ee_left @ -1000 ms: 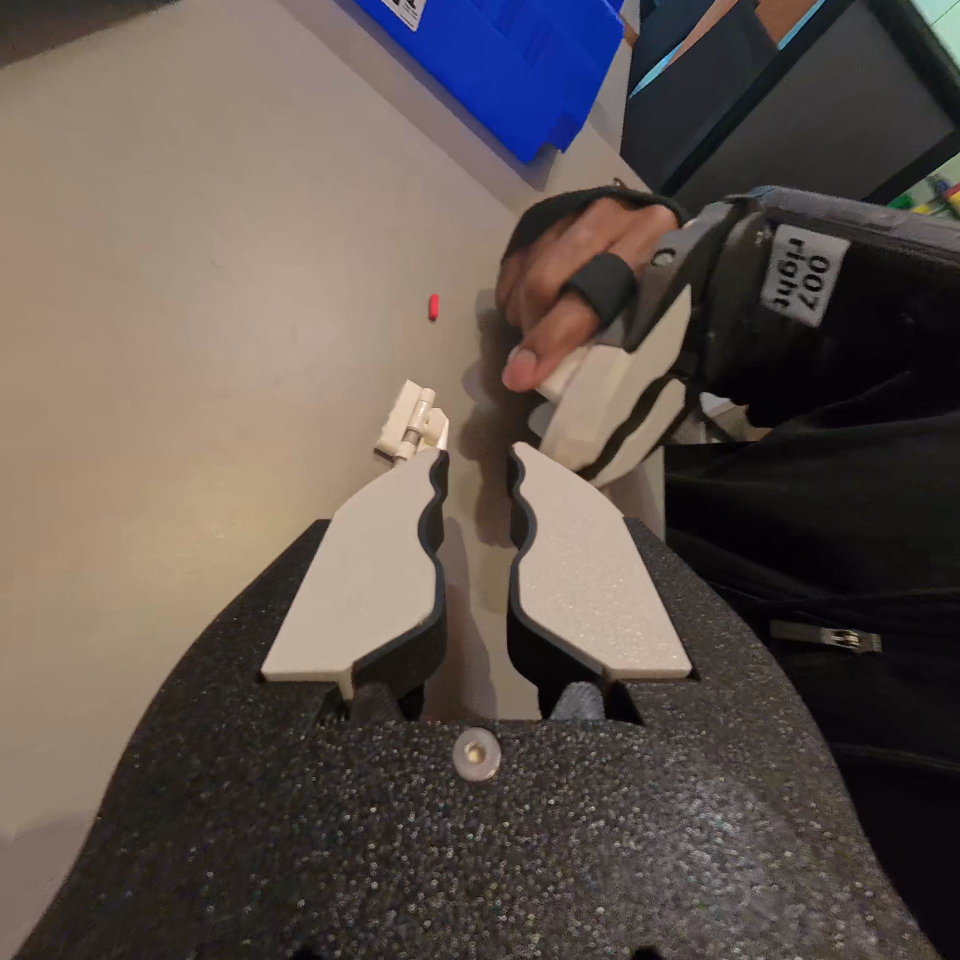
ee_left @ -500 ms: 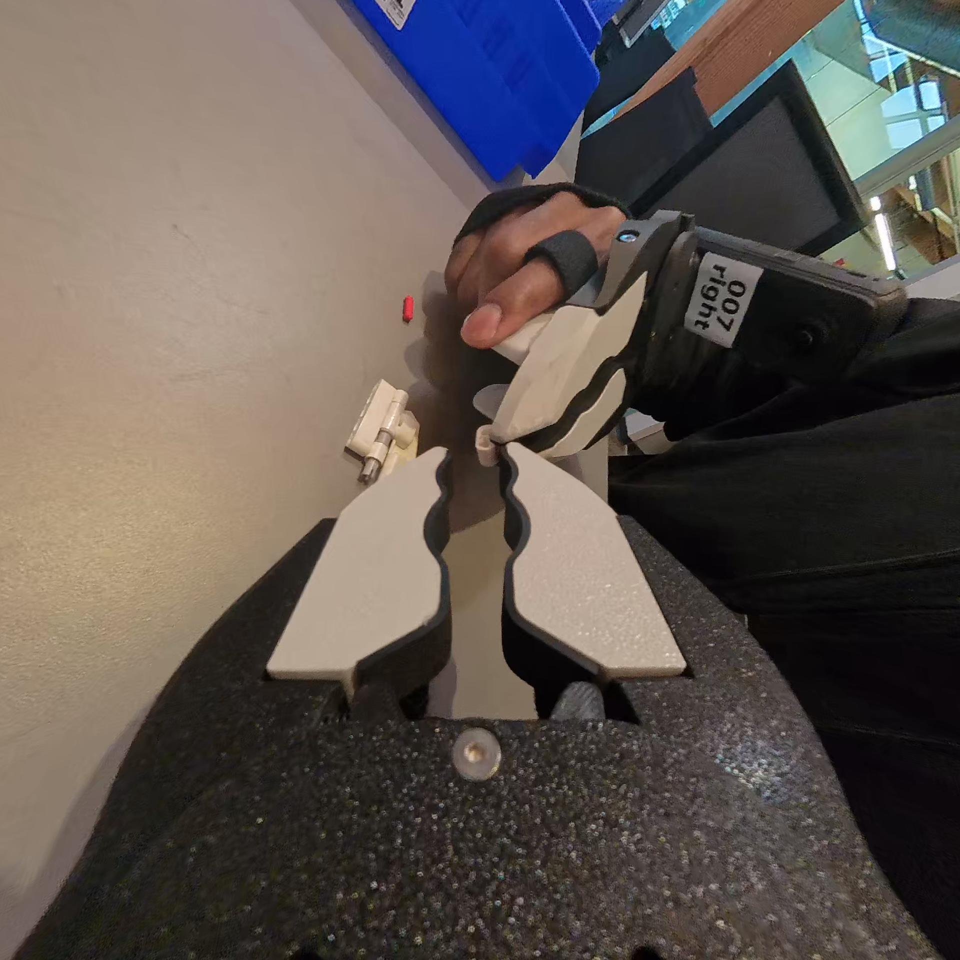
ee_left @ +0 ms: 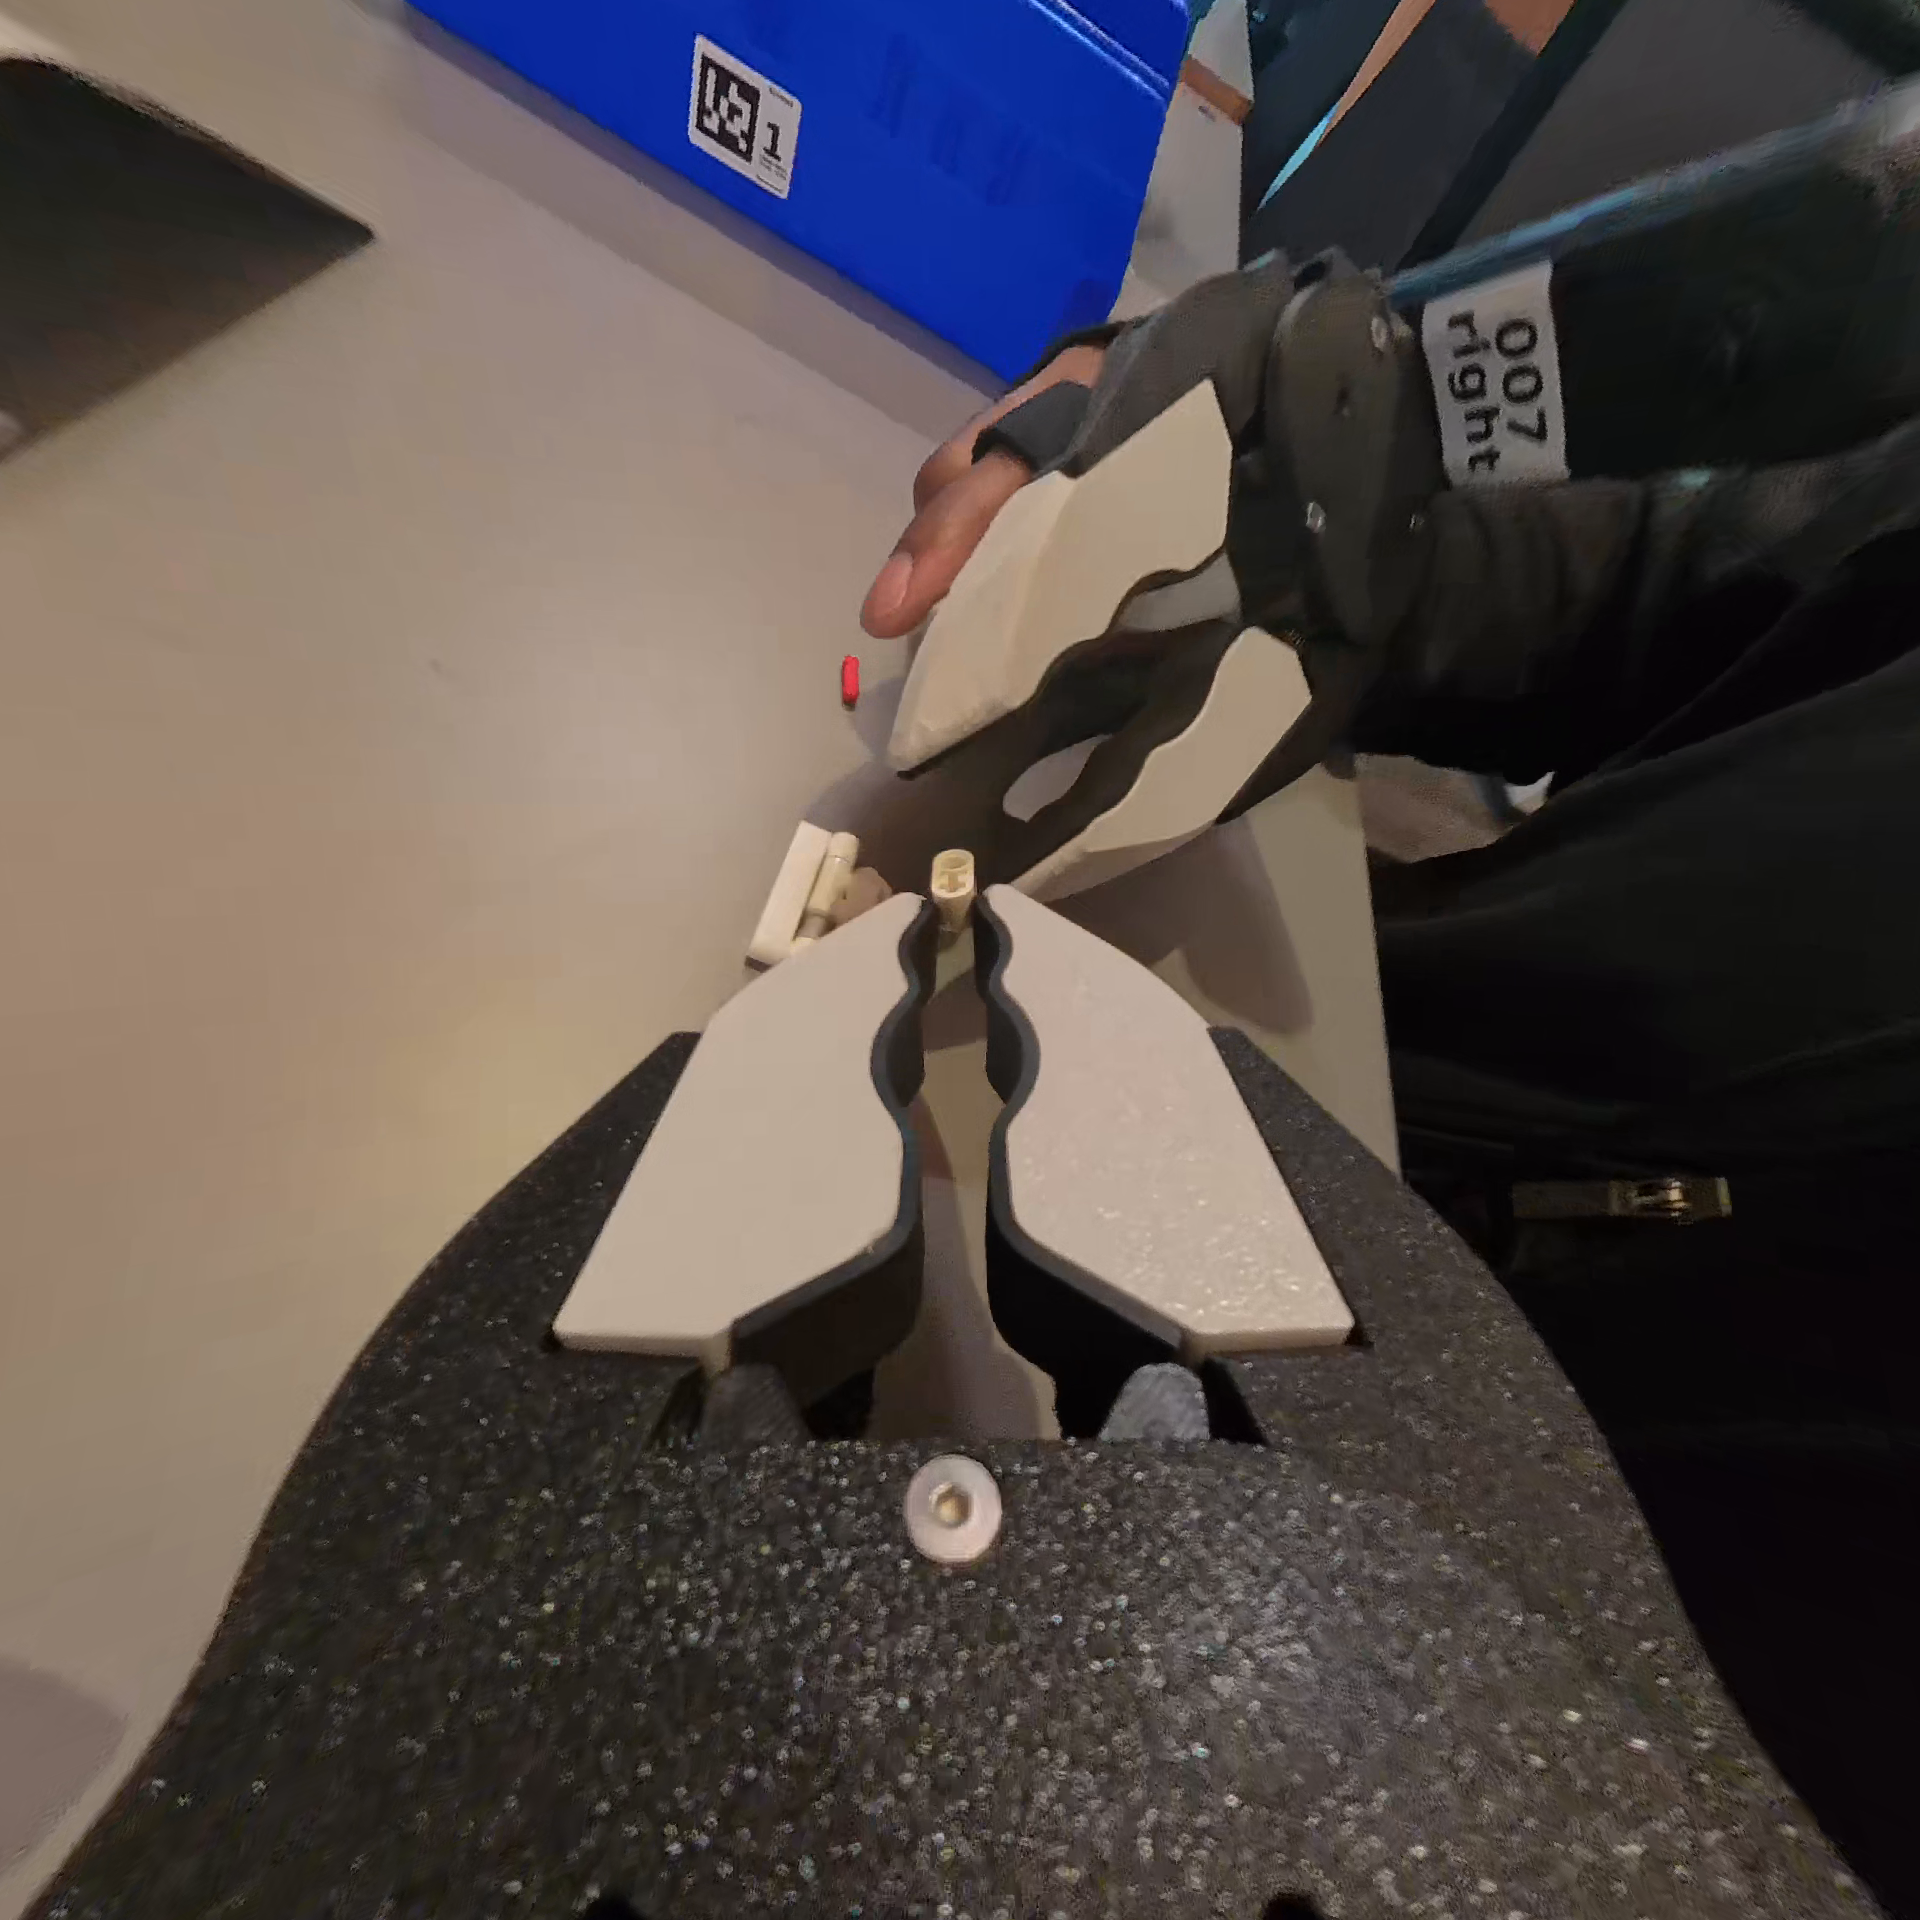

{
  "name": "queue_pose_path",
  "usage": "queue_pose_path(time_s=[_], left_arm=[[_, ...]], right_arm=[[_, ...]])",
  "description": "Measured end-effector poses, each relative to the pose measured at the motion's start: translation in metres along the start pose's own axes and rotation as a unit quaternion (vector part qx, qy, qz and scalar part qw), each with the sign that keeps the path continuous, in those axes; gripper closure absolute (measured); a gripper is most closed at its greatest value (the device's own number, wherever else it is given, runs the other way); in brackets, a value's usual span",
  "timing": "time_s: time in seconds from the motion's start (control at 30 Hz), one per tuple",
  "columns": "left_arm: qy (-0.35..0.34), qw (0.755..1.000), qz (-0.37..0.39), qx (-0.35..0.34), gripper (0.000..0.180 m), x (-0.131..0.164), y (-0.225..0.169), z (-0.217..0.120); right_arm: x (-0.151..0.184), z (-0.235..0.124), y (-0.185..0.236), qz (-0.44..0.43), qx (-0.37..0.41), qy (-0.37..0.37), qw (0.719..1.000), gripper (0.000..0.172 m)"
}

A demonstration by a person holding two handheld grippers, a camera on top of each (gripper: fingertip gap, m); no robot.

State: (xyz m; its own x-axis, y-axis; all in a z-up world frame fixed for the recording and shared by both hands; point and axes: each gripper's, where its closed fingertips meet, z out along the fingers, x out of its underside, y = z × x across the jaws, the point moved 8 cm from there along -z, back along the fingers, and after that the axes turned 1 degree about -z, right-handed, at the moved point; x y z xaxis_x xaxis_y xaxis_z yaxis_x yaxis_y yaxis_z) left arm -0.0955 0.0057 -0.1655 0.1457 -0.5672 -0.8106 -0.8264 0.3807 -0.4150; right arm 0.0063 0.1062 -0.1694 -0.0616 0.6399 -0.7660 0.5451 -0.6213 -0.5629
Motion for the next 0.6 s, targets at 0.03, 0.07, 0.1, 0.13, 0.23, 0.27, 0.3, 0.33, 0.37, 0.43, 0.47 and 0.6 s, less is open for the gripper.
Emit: queue_pose_path(time_s=[0.03,0.07,0.1,0.13,0.23,0.27,0.3,0.33,0.37,0.43,0.47,0.6], left_arm=[[-0.001,1.000,0.015,-0.007,0.174,0.000,-0.001,0.000],[-0.001,1.000,0.024,-0.011,0.174,0.000,-0.002,0.000],[-0.002,1.000,0.028,-0.014,0.174,0.000,-0.003,0.001],[-0.003,0.999,0.028,-0.015,0.174,0.001,-0.003,0.001],[-0.004,0.999,0.029,-0.017,0.174,0.003,-0.003,0.001],[-0.006,0.999,0.030,-0.019,0.174,0.004,-0.003,0.000],[-0.005,0.999,0.029,-0.020,0.174,0.004,-0.002,-0.001],[-0.005,0.999,0.028,-0.022,0.174,0.005,-0.002,-0.001],[-0.004,0.999,0.025,-0.025,0.174,0.005,-0.001,-0.002],[0.008,0.999,0.008,-0.041,0.174,0.008,0.002,-0.003],[0.015,0.999,-0.005,-0.052,0.174,0.010,0.004,-0.003],[0.027,0.996,-0.045,-0.077,0.174,0.016,0.006,-0.007]], right_arm=[[0.001,-0.001,-0.001,0.010,-0.005,0.001,1.000,0.146],[0.001,-0.001,-0.001,0.017,-0.009,0.004,1.000,0.146],[0.002,-0.001,-0.002,0.019,-0.010,0.006,1.000,0.147],[0.003,0.000,-0.002,0.017,-0.011,0.009,1.000,0.147],[0.004,0.001,0.001,0.009,-0.023,0.012,1.000,0.147],[0.004,0.002,0.002,0.008,-0.027,0.014,1.000,0.147],[0.004,0.002,0.003,0.005,-0.030,0.016,0.999,0.148],[0.004,0.003,0.004,0.001,-0.032,0.019,0.999,0.148],[0.004,0.004,0.004,-0.003,-0.033,0.023,0.999,0.149],[0.007,0.004,0.003,-0.011,-0.031,0.043,0.999,0.150],[0.008,0.005,0.002,-0.013,-0.033,0.054,0.998,0.150],[0.015,0.007,-0.005,0.017,-0.076,0.103,0.992,0.146]])
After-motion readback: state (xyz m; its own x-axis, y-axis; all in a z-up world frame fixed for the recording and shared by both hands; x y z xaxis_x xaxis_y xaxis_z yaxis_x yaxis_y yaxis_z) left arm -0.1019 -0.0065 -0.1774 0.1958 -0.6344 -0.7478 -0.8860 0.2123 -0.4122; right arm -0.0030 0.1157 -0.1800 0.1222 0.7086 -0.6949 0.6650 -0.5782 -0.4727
